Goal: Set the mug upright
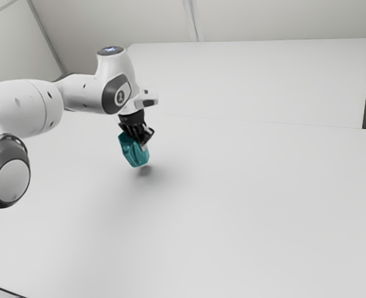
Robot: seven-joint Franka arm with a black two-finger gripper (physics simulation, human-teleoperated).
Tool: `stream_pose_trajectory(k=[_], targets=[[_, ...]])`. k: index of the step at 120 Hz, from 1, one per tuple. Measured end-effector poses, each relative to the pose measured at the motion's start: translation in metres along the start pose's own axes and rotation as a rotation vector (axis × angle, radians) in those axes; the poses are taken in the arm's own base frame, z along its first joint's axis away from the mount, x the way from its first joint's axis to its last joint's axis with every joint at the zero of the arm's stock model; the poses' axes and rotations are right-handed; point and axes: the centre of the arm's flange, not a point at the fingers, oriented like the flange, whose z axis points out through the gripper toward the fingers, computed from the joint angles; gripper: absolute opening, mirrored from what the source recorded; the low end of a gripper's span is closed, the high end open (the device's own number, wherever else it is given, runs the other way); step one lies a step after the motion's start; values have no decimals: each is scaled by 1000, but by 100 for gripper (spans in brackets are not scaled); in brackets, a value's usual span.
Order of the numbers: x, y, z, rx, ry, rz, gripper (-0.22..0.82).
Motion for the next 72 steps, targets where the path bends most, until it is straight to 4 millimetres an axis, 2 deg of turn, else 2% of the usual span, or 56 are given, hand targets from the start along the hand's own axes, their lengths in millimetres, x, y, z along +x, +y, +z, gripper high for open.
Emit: stream_pose_trajectory(k=[33,72], targets=[[7,14,28,23,-46,-39,-18],[9,19,40,31,-64,-83,-18]])
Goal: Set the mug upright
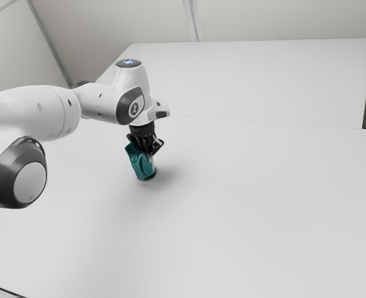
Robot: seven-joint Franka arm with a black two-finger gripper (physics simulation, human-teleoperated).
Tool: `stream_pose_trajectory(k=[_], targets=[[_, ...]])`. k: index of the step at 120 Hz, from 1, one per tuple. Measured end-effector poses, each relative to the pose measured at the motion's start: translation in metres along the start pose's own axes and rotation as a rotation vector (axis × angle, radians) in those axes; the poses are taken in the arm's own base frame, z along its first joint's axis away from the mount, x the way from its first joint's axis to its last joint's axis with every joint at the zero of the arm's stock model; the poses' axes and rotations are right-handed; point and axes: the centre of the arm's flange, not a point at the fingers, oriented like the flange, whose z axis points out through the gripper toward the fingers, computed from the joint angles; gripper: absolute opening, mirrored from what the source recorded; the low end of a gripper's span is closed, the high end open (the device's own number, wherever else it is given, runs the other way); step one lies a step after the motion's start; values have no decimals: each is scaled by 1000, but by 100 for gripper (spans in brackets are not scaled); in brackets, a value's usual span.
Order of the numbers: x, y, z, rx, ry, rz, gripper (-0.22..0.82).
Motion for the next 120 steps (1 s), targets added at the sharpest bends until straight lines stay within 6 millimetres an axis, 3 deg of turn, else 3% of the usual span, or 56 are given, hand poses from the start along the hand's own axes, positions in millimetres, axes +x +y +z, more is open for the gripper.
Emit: stream_pose_trajectory(k=[17,28,48,67,89,120], targets=[[0,0,1,0,-2,-13,-16],[0,0,2,-3,-4,-19,-4],[1,0,0,3,-1,-20,30],[1,-2,-12,14,17,-18,46],[-8,-14,-62,18,83,-20,54],[-26,-42,-180,57,162,-5,59]])
